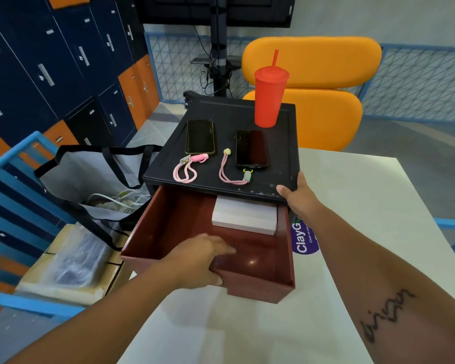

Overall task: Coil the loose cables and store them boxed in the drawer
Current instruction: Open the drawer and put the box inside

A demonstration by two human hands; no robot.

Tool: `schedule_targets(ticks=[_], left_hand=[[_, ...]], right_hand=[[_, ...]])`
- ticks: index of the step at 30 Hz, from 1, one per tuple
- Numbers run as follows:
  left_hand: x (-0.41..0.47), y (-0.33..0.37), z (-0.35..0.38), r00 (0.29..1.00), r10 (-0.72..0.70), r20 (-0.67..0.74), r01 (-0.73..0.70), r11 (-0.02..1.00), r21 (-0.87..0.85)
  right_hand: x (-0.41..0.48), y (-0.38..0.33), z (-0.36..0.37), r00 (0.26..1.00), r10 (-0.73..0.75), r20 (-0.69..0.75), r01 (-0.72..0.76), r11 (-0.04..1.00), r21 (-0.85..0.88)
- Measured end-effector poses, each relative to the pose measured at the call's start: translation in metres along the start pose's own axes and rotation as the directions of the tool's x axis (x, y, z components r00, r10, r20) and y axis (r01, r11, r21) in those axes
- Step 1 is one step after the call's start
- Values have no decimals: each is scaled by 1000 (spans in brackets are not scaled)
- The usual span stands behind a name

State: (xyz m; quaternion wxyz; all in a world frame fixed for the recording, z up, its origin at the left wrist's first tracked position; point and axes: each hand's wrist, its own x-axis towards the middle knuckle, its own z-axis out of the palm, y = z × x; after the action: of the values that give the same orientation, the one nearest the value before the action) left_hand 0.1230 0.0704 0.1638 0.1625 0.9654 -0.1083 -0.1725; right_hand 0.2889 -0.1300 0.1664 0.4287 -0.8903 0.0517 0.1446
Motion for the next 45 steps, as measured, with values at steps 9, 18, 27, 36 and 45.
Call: schedule_targets(ticks=[9, 18, 27, 36, 45], left_hand=[[36, -3, -16, 912, -186, -365, 268, 945, 187], [61, -21, -20, 856, -291, -428, 387, 908, 158], [70, -16, -26, 824, -242, -512, 391, 897, 205], [78, -23, -25, 791, -188, -582, 358, 914, 191], [88, -25, -22, 754, -203, -625, 371, 917, 150]], right_hand=[[-4, -2, 4, 998, -57, -33, 51, 984, -171], [-26, 15, 13, 926, -368, 86, 317, 630, -709], [-39, 13, 5, 919, -331, 215, 367, 522, -770], [-32, 10, 12, 903, -407, 139, 328, 442, -835], [-27, 8, 16, 879, -457, 140, 322, 351, -879]])
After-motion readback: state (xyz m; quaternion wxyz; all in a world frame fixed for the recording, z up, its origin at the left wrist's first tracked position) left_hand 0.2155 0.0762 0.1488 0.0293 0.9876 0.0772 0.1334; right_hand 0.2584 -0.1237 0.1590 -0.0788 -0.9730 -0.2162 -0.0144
